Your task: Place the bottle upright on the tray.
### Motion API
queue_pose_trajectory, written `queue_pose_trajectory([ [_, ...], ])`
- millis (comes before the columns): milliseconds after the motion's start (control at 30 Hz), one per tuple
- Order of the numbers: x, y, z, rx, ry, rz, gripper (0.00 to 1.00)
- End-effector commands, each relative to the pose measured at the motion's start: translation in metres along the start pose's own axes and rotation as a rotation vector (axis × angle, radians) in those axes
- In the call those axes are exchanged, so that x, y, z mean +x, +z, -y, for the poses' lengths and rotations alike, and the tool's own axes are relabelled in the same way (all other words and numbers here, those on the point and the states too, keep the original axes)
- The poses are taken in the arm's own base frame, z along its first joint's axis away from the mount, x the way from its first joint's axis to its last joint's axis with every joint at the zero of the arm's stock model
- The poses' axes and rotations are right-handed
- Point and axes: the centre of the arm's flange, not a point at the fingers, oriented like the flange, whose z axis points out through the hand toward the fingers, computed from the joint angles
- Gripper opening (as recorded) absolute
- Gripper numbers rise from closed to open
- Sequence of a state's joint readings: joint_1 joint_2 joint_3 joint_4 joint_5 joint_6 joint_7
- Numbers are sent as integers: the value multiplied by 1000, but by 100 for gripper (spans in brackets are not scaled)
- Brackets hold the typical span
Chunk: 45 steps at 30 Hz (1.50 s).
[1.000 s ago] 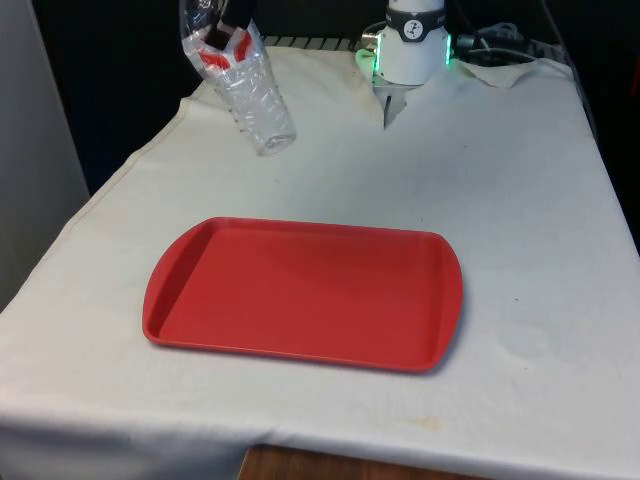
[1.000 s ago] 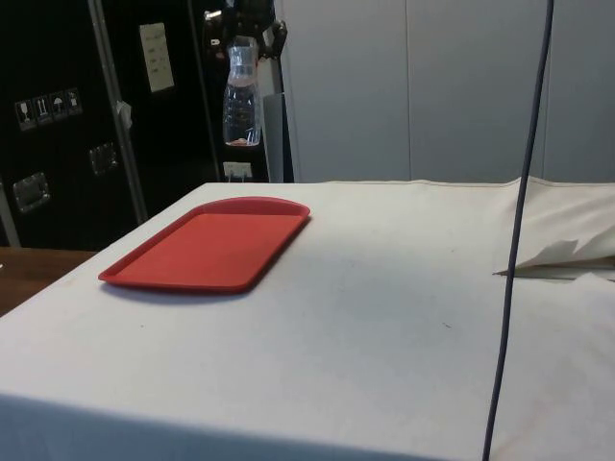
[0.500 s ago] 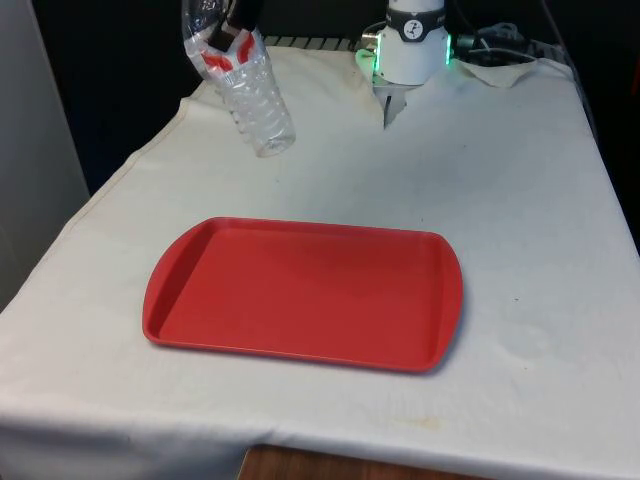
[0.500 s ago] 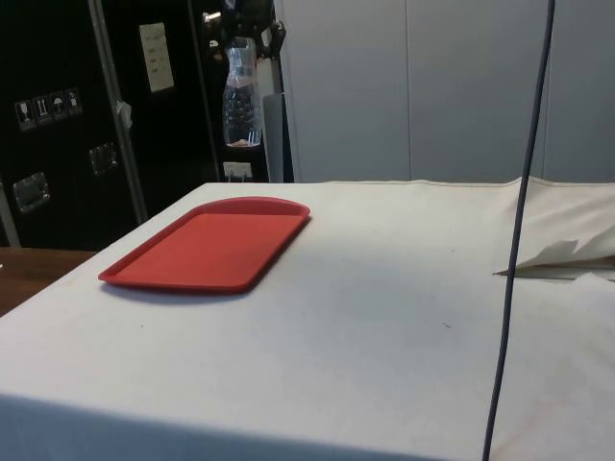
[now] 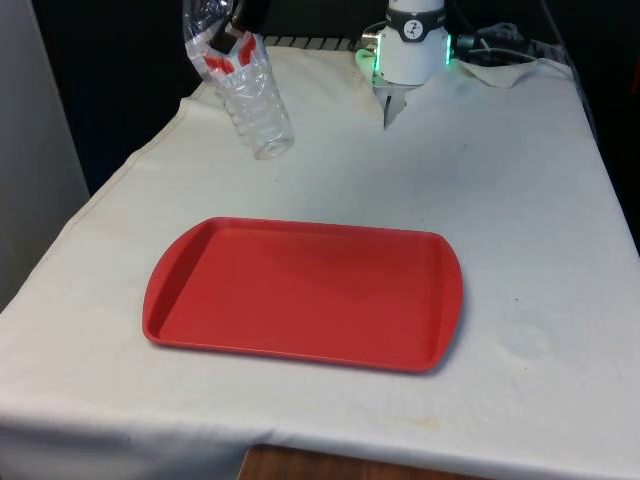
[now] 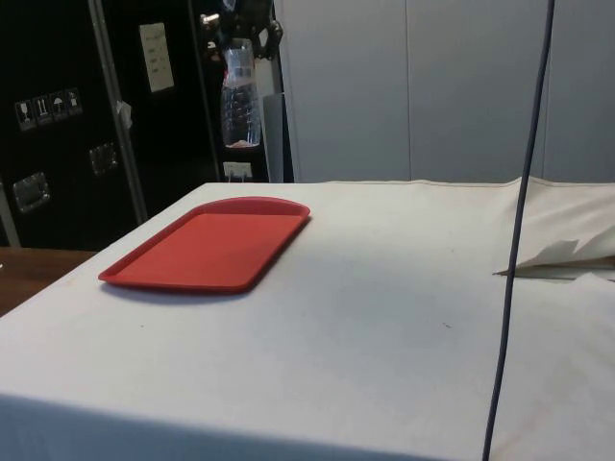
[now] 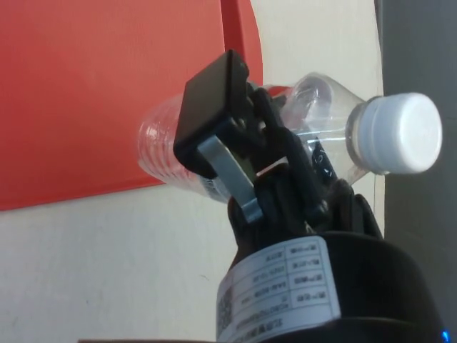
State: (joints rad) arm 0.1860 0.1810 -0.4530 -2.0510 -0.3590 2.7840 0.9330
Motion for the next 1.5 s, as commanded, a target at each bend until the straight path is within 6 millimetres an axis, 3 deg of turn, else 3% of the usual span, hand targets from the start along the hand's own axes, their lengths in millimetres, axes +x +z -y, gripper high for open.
queue_pose_trajectory([
  [0, -3, -1, 2, 20, -8, 1, 28],
  [1467, -7, 12, 17, 81, -196, -58, 28],
])
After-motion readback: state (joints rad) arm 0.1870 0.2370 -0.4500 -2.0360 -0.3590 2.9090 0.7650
